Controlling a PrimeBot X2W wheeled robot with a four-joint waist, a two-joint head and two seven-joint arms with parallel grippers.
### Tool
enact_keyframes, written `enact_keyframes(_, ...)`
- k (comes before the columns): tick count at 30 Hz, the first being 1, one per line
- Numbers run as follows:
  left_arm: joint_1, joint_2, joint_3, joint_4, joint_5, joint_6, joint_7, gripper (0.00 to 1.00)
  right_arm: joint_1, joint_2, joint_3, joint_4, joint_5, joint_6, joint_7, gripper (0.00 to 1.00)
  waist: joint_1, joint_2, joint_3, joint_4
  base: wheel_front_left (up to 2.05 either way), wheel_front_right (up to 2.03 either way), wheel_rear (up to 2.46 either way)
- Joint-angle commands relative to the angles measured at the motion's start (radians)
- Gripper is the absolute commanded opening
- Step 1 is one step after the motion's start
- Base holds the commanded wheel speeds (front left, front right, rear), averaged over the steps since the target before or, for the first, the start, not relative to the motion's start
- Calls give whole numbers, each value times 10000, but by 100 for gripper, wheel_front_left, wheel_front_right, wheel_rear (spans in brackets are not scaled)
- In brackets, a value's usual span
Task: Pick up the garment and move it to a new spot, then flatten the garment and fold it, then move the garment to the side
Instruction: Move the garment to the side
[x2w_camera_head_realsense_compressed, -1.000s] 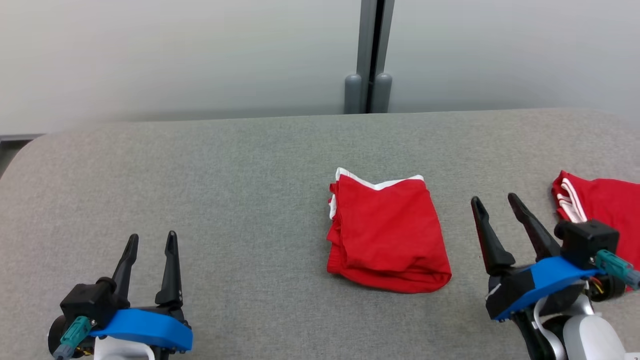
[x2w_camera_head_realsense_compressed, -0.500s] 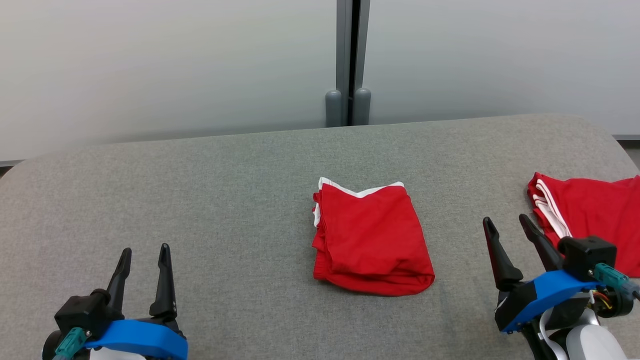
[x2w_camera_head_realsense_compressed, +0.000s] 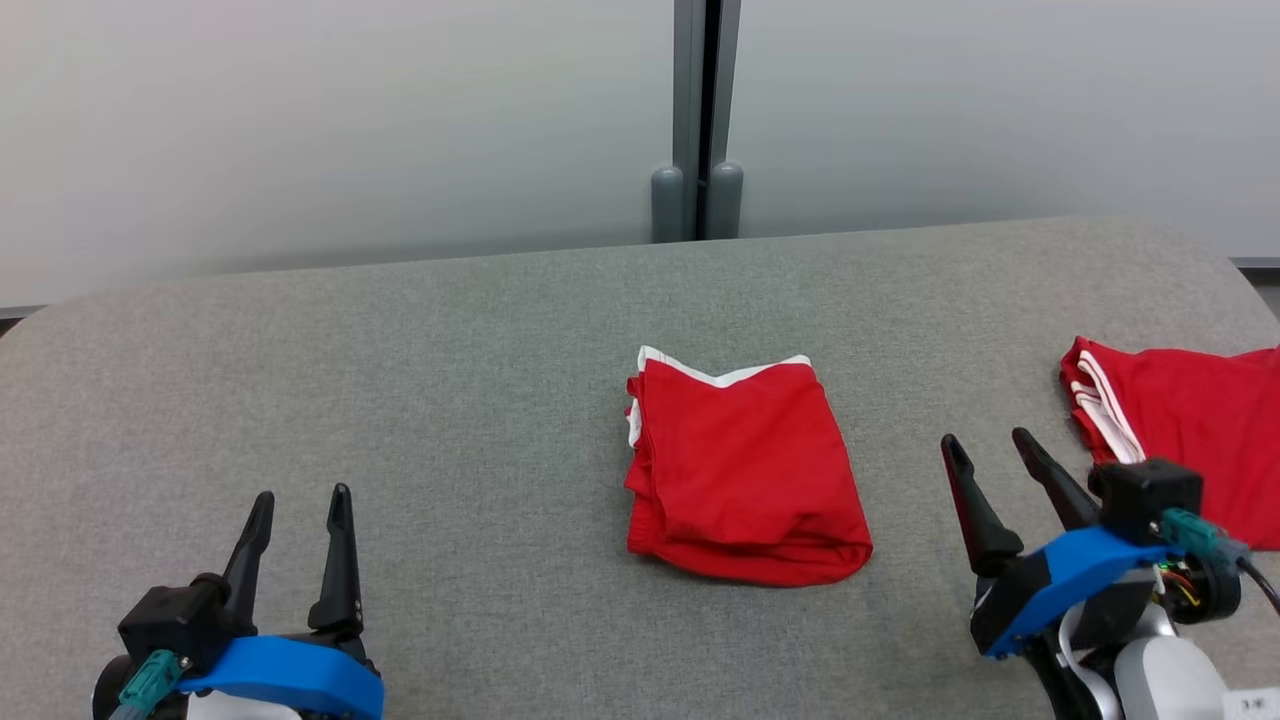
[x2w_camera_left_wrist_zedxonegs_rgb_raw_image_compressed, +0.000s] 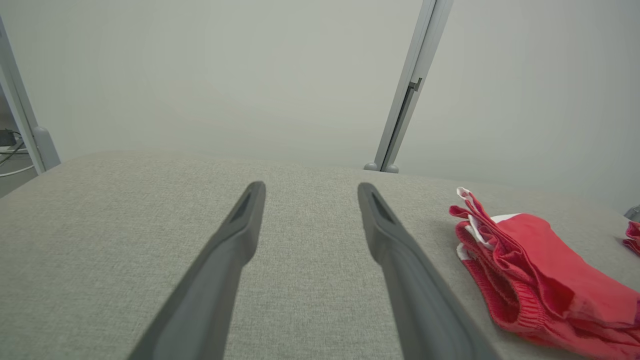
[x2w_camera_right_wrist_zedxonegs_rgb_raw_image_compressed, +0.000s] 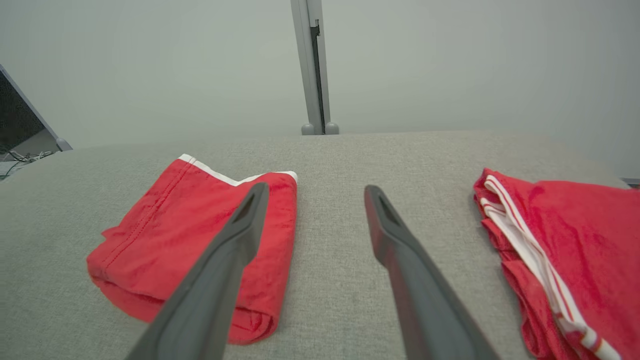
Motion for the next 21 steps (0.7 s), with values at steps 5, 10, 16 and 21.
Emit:
enact_keyframes(5,-365,73,42,-217,16,53,-24,100,-1035,143,-105,266,216,7,1533,100,0,0,510,109,0,0,0)
enact_keyframes(10,-832,15,-129,-401,131,-45,-19,100,-2305,274,-470,943,125,7,3219,100,0,0,1231,442,0,0,0)
enact_keyframes(16,-1496,-105,-376,-233,252,-262,-26,100,-3439,316,-767,2335,-17,7,4349,100,0,0,1867,1016,0,0,0)
enact_keyframes(21,-1805,-114,-439,-12,284,-398,-89,100,-3974,311,-792,3645,331,7,4405,100,0,0,2184,1287,0,0,0)
